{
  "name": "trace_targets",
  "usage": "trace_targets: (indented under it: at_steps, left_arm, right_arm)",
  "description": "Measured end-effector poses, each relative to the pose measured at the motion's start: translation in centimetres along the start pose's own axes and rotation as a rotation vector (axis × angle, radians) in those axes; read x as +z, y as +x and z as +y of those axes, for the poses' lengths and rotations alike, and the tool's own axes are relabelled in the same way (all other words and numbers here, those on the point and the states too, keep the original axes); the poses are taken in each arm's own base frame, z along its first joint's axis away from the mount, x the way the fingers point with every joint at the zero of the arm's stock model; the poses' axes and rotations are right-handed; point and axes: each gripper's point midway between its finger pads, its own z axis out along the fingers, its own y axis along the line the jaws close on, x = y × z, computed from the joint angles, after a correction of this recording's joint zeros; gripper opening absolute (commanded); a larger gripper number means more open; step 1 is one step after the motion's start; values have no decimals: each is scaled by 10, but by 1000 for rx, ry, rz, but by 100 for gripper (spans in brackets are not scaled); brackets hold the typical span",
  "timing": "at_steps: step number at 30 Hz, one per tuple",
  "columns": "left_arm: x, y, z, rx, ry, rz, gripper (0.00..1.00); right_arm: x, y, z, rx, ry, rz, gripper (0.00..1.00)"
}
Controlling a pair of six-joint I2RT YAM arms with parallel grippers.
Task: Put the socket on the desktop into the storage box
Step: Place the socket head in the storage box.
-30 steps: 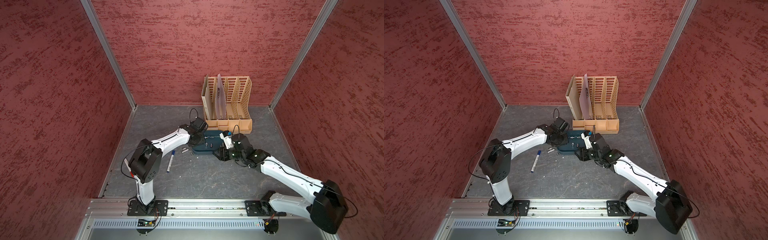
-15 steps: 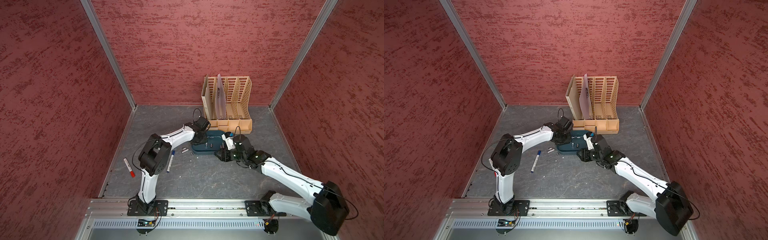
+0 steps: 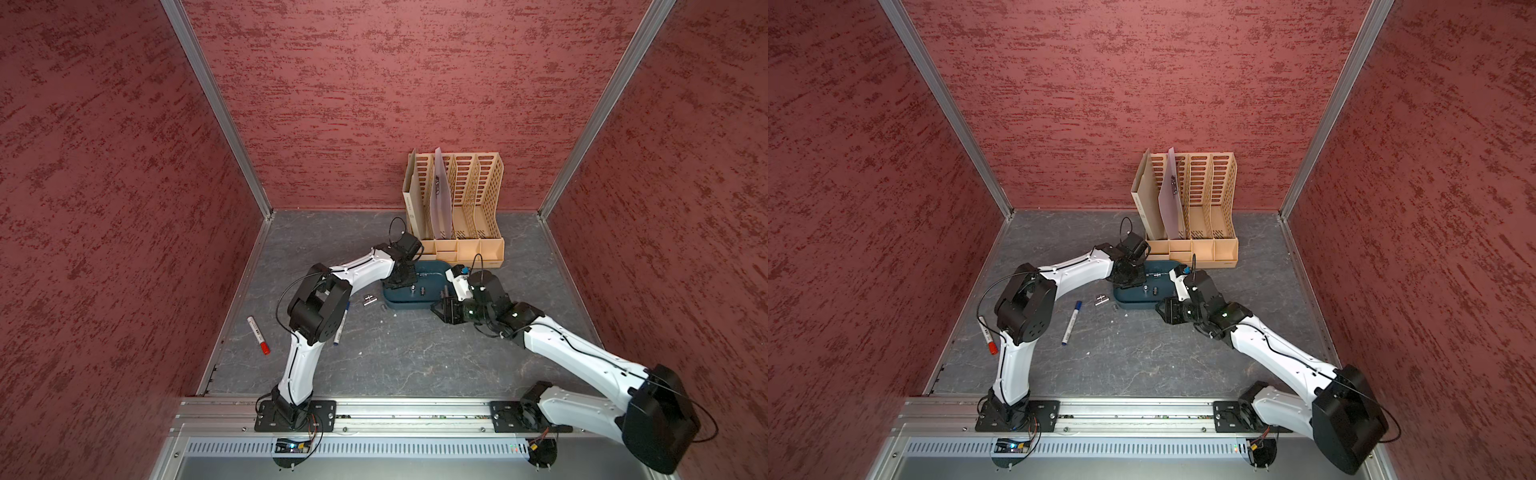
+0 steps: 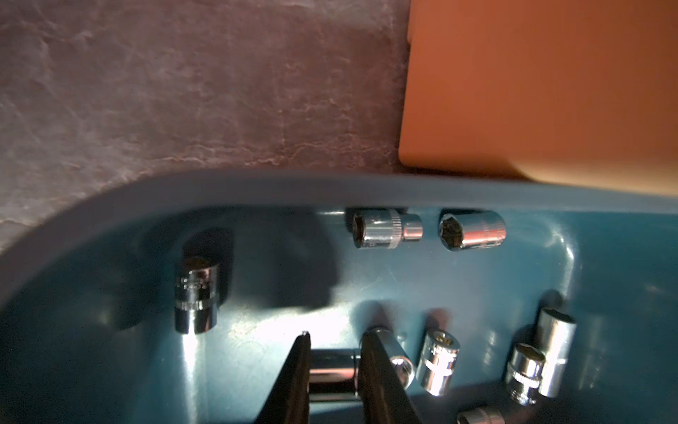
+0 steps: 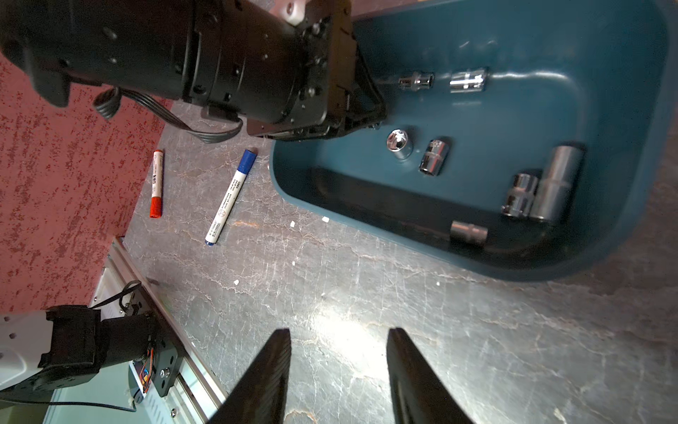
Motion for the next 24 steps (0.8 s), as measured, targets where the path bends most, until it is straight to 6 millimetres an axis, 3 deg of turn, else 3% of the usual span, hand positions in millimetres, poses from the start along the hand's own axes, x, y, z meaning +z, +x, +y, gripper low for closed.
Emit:
trace_targets:
  at_steps: [5,13,24]
  left_arm:
    - [0,0,0,8,-2,2,42]
    - [-4,-1,-1,11,4,-4,44]
    - [-51,-1,-2,17,77,-61,46]
  right_arm:
    - [0,-1,0,3,-1,-2,47]
    - [-2,-1,1,3,-2,-5,47]
    - [-4,-1,1,10,0,-7,48]
